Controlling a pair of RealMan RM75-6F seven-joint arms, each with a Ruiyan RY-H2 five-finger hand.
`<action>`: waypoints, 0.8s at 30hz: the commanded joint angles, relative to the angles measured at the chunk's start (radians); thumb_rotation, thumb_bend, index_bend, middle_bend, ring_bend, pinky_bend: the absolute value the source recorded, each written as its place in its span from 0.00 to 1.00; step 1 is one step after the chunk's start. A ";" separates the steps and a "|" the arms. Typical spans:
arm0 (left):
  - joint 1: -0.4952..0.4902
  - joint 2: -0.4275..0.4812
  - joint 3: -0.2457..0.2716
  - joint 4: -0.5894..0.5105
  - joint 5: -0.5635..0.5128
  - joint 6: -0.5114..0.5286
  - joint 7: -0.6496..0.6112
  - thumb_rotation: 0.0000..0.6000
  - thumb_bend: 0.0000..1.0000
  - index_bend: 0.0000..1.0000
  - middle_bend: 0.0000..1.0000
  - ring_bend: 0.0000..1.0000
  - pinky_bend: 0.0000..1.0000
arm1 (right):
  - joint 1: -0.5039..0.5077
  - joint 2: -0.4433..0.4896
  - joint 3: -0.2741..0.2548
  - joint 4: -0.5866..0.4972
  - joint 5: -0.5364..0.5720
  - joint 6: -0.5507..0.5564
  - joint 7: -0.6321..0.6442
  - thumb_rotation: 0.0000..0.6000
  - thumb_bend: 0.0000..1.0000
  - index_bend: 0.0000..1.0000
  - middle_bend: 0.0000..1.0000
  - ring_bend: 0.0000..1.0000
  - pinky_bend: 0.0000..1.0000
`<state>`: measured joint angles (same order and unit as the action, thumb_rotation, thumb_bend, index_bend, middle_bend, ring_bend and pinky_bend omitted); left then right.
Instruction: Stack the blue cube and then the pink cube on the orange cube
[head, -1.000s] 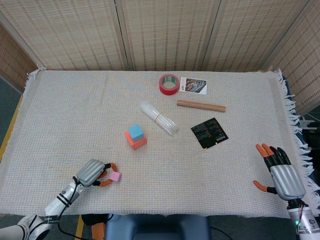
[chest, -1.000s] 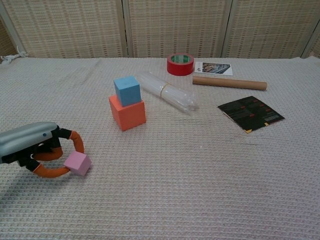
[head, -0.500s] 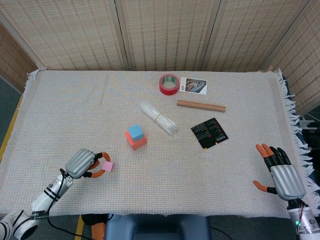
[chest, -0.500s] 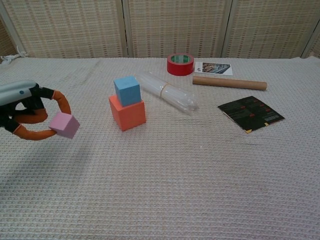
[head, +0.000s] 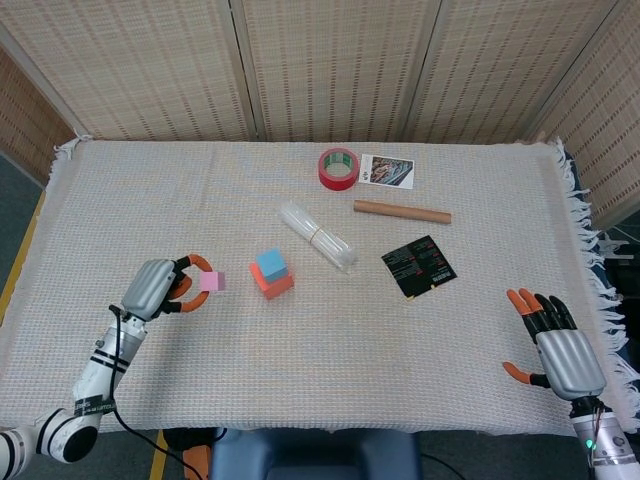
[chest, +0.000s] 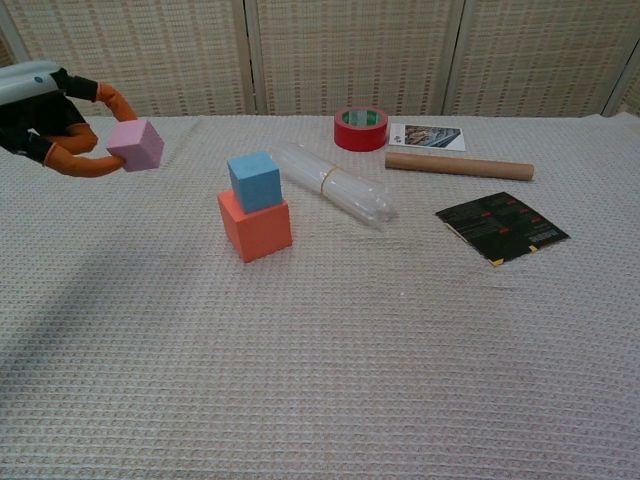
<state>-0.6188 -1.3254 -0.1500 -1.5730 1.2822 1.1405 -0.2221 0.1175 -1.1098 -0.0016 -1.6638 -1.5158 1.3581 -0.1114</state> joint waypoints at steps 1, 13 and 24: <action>-0.034 -0.042 -0.081 -0.047 -0.137 -0.022 0.143 1.00 0.35 0.46 1.00 1.00 1.00 | 0.000 0.001 0.000 0.000 -0.001 0.001 0.002 0.83 0.09 0.00 0.00 0.00 0.00; -0.139 -0.134 -0.195 -0.088 -0.501 -0.040 0.450 1.00 0.36 0.46 1.00 1.00 1.00 | 0.004 0.017 -0.003 -0.003 -0.008 -0.005 0.037 0.83 0.09 0.00 0.00 0.00 0.00; -0.203 -0.217 -0.248 -0.081 -0.647 0.005 0.559 1.00 0.36 0.46 1.00 1.00 1.00 | -0.002 0.044 -0.016 -0.011 -0.042 0.013 0.090 0.83 0.09 0.00 0.00 0.00 0.00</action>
<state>-0.8112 -1.5344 -0.3835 -1.6465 0.6545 1.1424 0.3283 0.1151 -1.0675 -0.0162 -1.6741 -1.5567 1.3717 -0.0231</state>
